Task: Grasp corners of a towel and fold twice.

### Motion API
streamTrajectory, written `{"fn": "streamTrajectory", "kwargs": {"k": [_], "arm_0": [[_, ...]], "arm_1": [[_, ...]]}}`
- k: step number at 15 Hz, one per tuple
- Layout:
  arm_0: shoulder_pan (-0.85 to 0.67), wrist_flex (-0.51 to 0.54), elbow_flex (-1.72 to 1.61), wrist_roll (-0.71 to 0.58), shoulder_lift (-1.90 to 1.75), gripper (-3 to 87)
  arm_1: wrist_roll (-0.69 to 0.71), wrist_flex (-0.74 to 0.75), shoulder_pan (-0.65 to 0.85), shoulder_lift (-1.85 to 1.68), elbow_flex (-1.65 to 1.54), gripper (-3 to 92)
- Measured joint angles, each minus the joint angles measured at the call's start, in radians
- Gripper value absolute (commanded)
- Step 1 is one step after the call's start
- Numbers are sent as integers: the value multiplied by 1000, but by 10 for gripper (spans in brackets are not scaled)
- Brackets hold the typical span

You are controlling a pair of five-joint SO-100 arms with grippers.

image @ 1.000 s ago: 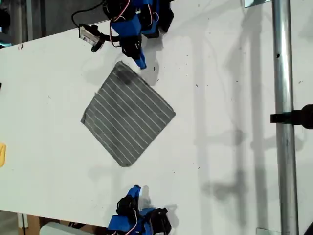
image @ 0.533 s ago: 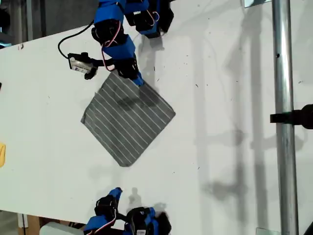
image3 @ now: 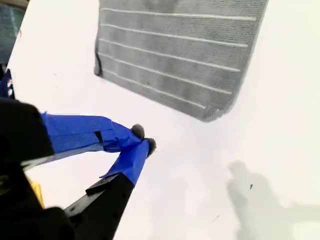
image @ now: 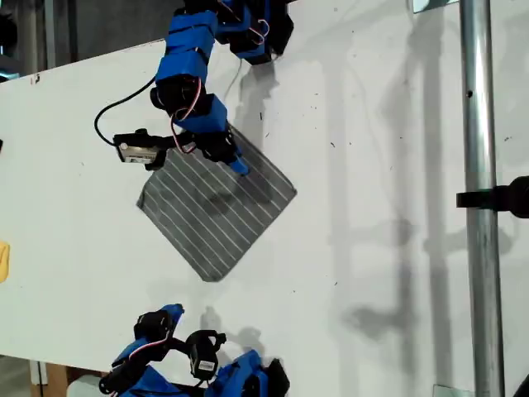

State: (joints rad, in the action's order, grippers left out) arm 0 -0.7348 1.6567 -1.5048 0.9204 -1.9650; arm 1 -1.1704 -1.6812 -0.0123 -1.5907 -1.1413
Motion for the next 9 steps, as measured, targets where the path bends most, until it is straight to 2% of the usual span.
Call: {"fn": "streamTrajectory", "kwargs": {"k": [4,9], "arm_0": [[-34,0,18,-17,35,-28],[-34,-35,-26,-6,37,-28]], "arm_1": [[67,-48,2,163,95,348],[94,-18,31,345,141,343]]}}
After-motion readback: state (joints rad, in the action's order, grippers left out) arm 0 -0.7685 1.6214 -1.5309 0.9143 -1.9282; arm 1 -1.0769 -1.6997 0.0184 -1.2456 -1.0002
